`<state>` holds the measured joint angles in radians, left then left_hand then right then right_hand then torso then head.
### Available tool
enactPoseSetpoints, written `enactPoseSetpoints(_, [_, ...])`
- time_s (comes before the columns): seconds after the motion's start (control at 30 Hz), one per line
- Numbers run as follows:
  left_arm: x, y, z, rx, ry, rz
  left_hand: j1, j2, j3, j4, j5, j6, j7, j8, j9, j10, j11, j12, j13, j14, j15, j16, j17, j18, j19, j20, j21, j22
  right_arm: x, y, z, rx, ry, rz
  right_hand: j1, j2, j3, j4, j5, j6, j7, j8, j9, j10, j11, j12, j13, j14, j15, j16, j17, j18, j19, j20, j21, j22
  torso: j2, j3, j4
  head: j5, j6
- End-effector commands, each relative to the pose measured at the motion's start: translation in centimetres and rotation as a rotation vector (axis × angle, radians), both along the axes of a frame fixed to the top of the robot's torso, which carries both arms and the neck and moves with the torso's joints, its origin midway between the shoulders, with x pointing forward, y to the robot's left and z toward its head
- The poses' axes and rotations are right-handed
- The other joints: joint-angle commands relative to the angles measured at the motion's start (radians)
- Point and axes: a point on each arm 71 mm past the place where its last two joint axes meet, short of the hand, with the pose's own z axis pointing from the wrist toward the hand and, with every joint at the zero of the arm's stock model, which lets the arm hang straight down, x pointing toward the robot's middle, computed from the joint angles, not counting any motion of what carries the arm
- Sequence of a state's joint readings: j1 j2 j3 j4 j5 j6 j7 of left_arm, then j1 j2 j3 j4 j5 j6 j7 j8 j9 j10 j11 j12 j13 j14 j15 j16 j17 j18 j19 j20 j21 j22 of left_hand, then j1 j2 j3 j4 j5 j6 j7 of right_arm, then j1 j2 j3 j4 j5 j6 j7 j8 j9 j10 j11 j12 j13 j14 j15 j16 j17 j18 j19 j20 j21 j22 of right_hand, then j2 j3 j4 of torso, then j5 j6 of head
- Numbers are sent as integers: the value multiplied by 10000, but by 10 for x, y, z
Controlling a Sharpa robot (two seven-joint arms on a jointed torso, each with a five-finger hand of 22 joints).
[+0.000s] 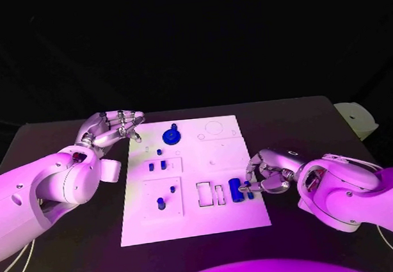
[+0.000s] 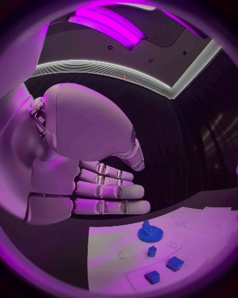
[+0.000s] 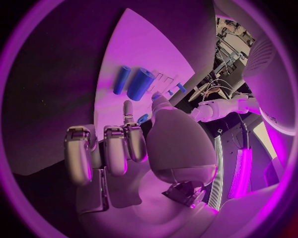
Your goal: Assemble the parts on the task board
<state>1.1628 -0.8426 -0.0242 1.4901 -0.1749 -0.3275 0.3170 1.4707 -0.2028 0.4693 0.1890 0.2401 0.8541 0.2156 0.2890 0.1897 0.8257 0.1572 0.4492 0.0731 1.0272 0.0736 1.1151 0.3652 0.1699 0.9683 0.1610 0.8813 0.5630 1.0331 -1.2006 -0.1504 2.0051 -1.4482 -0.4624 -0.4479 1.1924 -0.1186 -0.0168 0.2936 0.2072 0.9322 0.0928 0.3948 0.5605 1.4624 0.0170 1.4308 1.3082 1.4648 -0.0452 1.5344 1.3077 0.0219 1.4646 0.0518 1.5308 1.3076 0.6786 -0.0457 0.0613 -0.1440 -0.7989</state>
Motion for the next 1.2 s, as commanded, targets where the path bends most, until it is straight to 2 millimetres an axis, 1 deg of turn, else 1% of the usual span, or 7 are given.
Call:
enactPoseSetpoints(0.03, [-1,-2,1,-255,-102,-143,-102,9,26,7,-16,-54,-8,47,10,-25,-27,43,12,-48,0,17,-17,147,-52,-3,-61,-16,2,1,-2,-328,-298,-246,-99,-6,-67,-1,66,-40,5,56,12,294,-15,23,1474,857,-71,46,1524,-146,967,7,52,2521,3,-16,16,17,-19])
enactPoseSetpoints(0.2, [-2,-2,1,-263,-82,-156,-102,9,26,7,-16,-54,-8,47,10,-25,-27,43,12,-48,0,17,-17,147,-52,-3,-61,-16,2,8,-8,-336,-192,-170,-118,35,-102,-1,76,-27,-1,73,19,288,-20,13,1467,857,-74,47,1525,-145,966,5,48,2520,2,-9,-8,60,-39])
enactPoseSetpoints(0.5, [-2,-2,1,-266,-38,-194,-119,9,25,10,-16,-51,-12,55,12,-22,-29,53,15,-50,0,21,-18,147,-55,-3,-64,-17,1,16,-18,-439,51,-12,-133,58,-127,0,81,-18,-4,84,24,285,-23,8,1464,858,-76,50,1534,-145,966,4,50,2521,-18,-6,-3,145,-104])
enactPoseSetpoints(0.63, [-3,-2,1,-263,-22,-199,-127,8,25,10,-16,-50,-14,61,14,-25,-31,58,15,-51,-1,23,-18,148,-56,-3,-66,-19,1,18,-22,-571,188,100,-166,92,-171,3,81,-11,-9,97,29,282,-27,1,1461,859,-79,51,1539,-145,966,2,48,2521,-20,-23,-7,159,-123])
enactPoseSetpoints(0.87, [-3,-1,1,-260,3,-215,-127,8,25,10,-16,-50,-14,61,14,-25,-31,58,15,-51,-1,23,-18,148,-56,-3,-66,-19,1,22,-29,-864,330,292,-191,141,-212,-1,79,5,-17,117,37,277,-33,-7,1457,855,-83,46,1521,-144,965,0,43,2520,-25,-20,-15,205,-139])
enactPoseSetpoints(1.07, [-3,-2,1,-260,31,-241,-140,7,26,8,-15,-44,-16,74,17,-41,-32,62,13,-54,-2,27,-20,148,-59,-3,-70,-21,1,26,-34,-835,288,287,-56,328,-256,-23,208,65,-50,189,64,279,-62,-7,1466,852,-107,42,1511,-145,965,-17,45,2522,-33,-16,12,181,-130])
enactPoseSetpoints(1.2, [-3,-2,1,-260,43,-251,-144,4,25,6,-14,-42,-17,79,19,-51,-32,61,12,-56,-2,28,-21,148,-60,-3,-72,-22,2,28,-35,-738,212,230,158,509,-279,-35,555,107,-82,245,78,303,-91,23,1501,855,-134,46,1527,-149,971,-42,66,2530,-50,-29,1,200,-143])
